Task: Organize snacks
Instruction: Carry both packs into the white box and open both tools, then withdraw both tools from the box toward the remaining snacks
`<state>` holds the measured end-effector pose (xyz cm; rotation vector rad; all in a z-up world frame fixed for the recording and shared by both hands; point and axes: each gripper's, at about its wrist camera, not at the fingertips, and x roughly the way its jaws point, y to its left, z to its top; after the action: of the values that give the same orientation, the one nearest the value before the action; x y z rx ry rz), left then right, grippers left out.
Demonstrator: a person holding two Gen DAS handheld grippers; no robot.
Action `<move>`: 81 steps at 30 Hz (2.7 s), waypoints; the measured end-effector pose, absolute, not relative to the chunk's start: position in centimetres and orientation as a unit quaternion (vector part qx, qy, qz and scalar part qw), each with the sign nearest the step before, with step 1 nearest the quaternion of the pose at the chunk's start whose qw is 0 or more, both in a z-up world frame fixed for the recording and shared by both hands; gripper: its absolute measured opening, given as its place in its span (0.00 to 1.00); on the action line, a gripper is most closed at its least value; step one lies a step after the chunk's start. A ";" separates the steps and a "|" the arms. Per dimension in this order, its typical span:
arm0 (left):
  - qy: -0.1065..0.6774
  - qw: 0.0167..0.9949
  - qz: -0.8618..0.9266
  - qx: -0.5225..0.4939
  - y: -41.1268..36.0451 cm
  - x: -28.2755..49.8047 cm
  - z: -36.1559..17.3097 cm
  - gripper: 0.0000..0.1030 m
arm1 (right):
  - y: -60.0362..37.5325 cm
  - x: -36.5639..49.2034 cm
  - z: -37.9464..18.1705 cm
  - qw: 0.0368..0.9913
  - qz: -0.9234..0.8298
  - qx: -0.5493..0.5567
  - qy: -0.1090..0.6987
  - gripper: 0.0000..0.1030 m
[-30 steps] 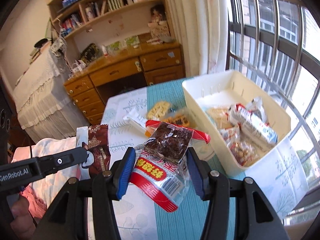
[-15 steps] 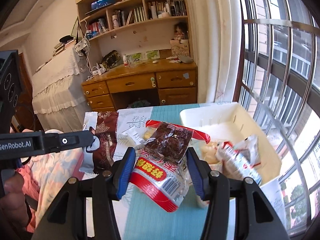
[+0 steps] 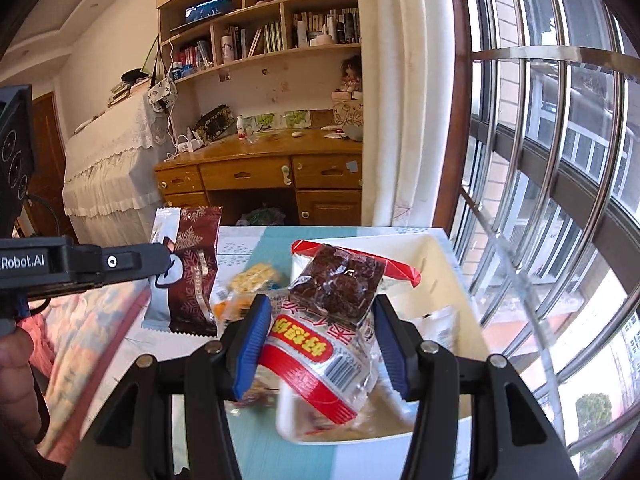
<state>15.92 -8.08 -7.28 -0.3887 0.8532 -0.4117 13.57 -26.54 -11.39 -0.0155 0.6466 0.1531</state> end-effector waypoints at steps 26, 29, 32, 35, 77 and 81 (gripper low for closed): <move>0.446 0.862 -0.152 -0.185 -14.7 20.1 -10.3 0.71 | -32.9 16.9 -14.0 0.927 0.066 -0.004 0.369 0.66; 0.452 0.860 -0.149 -0.187 -13.9 20.0 -10.3 0.71 | -32.5 16.9 -14.0 0.926 0.063 0.001 0.372 0.66; 0.453 0.860 -0.148 -0.183 -13.0 19.6 -10.2 0.71 | -31.9 16.8 -13.9 0.926 0.058 0.007 0.372 0.66; 0.452 0.861 -0.149 -0.177 -12.1 19.2 -9.7 0.72 | -31.3 16.7 -13.8 0.927 0.053 0.016 0.371 0.66; 0.539 0.822 -0.175 -0.058 9.5 16.4 -12.7 0.79 | -12.7 11.7 -18.2 0.884 -0.050 0.160 0.437 0.66; 0.551 0.815 -0.172 -0.050 9.9 17.1 -14.1 0.79 | -12.6 10.9 -19.6 0.876 -0.052 0.159 0.452 0.66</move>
<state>17.09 9.93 -14.13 -0.1064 1.1748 -0.3664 10.88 -12.63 -19.61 0.3328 0.9426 -0.1087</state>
